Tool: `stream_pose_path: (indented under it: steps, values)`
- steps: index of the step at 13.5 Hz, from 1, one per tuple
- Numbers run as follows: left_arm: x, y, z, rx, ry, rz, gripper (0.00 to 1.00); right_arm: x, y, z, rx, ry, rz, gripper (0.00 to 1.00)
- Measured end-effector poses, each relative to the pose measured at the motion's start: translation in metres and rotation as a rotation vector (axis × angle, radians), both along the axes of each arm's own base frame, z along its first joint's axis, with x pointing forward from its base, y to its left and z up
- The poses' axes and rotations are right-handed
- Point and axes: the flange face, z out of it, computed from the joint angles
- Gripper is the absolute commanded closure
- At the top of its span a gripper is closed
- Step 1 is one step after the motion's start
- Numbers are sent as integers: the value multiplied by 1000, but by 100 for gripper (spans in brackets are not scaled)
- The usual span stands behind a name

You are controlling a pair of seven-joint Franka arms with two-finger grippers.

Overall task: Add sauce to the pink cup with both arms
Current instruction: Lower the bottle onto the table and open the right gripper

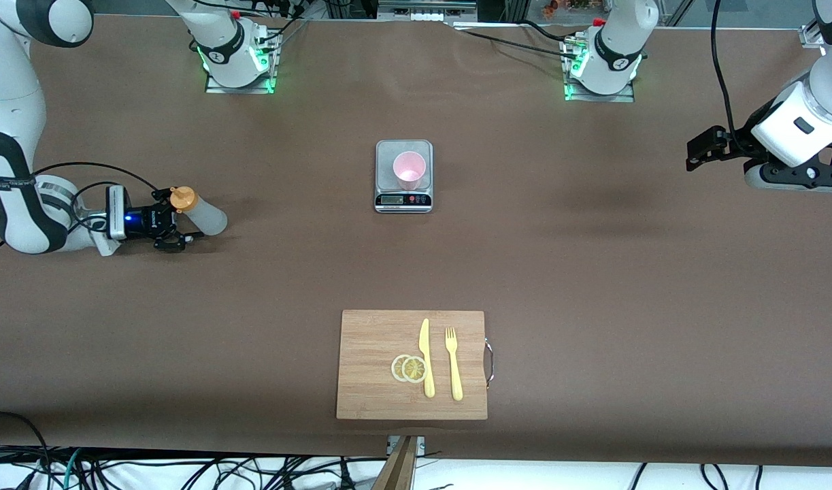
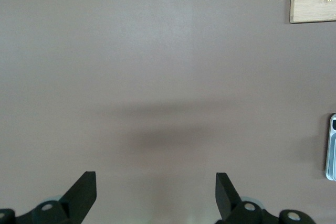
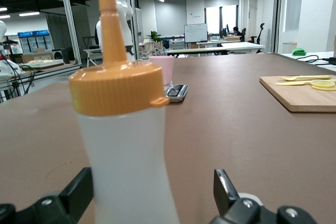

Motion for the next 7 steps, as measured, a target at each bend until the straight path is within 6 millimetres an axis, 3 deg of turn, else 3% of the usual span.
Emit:
stream_pose_path:
  steps: [7]
  values:
    - [0, 0, 0, 0, 0, 0, 0, 25, -31, 22, -104, 46, -31, 0]
